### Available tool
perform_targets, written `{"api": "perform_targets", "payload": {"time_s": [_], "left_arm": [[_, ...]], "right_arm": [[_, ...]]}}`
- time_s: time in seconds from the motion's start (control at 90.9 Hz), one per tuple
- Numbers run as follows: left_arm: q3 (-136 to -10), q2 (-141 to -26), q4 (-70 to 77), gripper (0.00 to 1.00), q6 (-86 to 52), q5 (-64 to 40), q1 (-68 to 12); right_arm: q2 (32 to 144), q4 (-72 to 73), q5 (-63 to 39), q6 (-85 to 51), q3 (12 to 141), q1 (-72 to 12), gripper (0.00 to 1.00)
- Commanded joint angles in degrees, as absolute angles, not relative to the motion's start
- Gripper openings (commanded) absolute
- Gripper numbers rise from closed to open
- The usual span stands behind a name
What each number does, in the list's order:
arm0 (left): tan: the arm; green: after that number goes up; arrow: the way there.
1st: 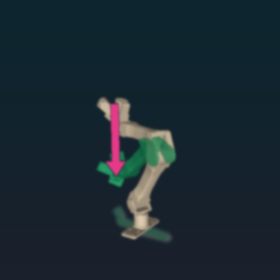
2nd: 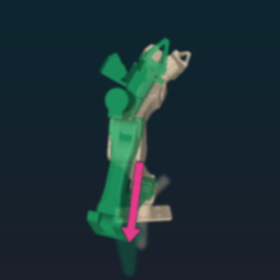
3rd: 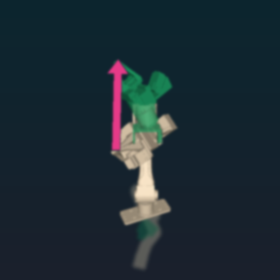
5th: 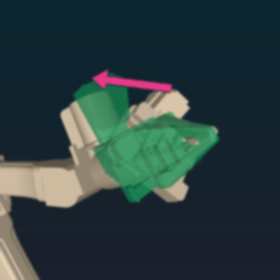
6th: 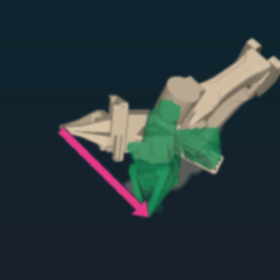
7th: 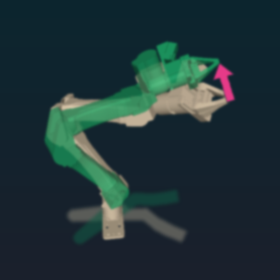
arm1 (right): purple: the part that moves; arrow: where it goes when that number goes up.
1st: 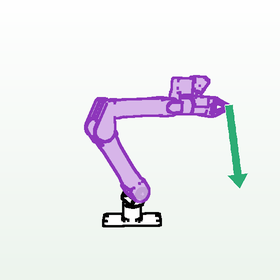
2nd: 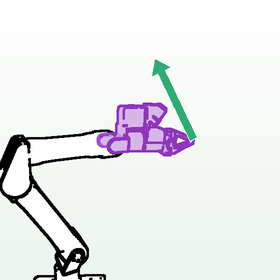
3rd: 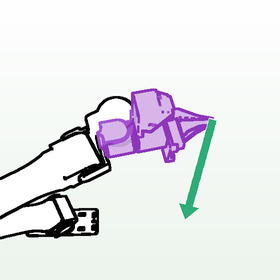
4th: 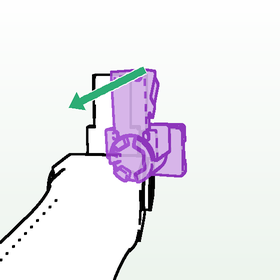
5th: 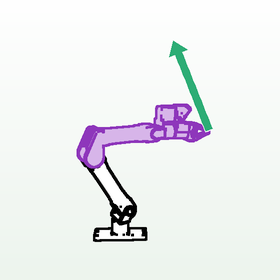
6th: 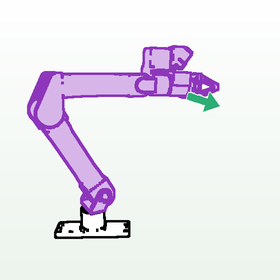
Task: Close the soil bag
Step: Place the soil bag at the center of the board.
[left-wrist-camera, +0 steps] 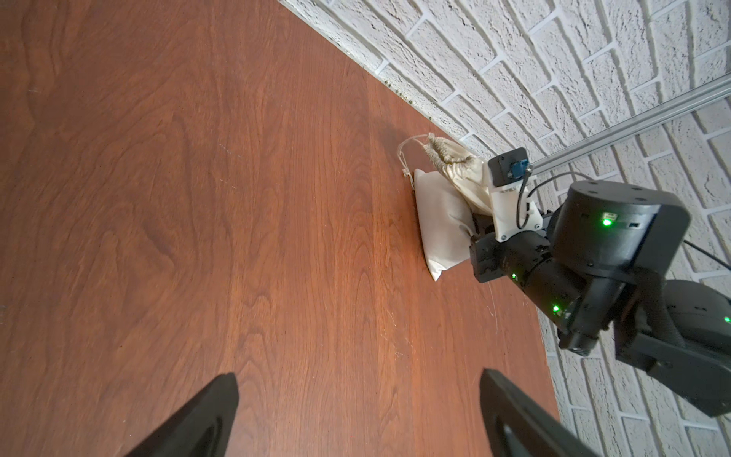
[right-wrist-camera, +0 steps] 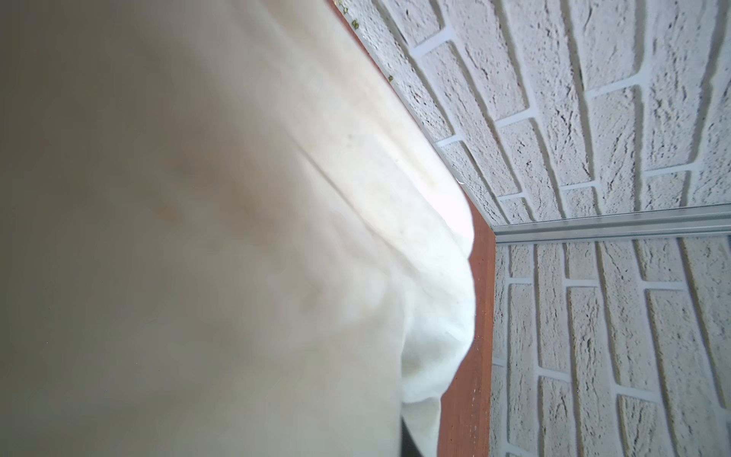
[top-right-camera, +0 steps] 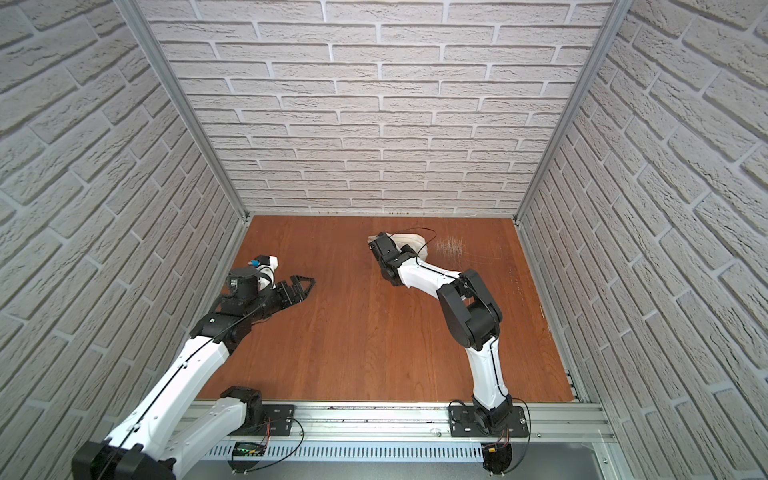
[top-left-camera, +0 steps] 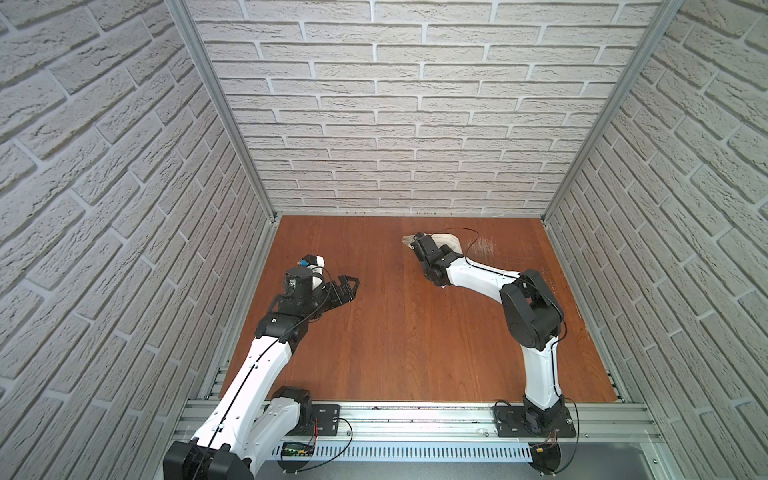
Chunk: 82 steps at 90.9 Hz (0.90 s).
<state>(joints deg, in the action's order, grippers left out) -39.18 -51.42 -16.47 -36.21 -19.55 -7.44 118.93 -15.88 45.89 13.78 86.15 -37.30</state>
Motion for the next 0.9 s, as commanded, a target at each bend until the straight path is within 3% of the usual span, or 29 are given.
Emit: {"api": "perform_targets", "payload": {"time_s": [0.0,0.33,0.484,0.891], "left_arm": [[-38.5,-50.4,-13.7,0.98,-36.6,-19.7,-7.1],[-37.5,-51.2,-11.7,0.98,-37.8,-19.7,-7.0],[-37.7,-51.6,-11.5,0.98,-37.6,-19.7,-7.1],[-35.5,-50.6,-10.4,0.98,-39.3,-19.3,-7.1]], "right_arm": [[121.8,-21.3,43.3,13.7,86.9,-38.5,0.17],[124.9,-27.0,32.4,10.2,90.3,-38.9,0.18],[127.2,-30.4,32.1,8.6,93.6,-38.4,0.20],[122.3,-33.0,20.8,6.0,91.9,-36.6,0.46]]}}
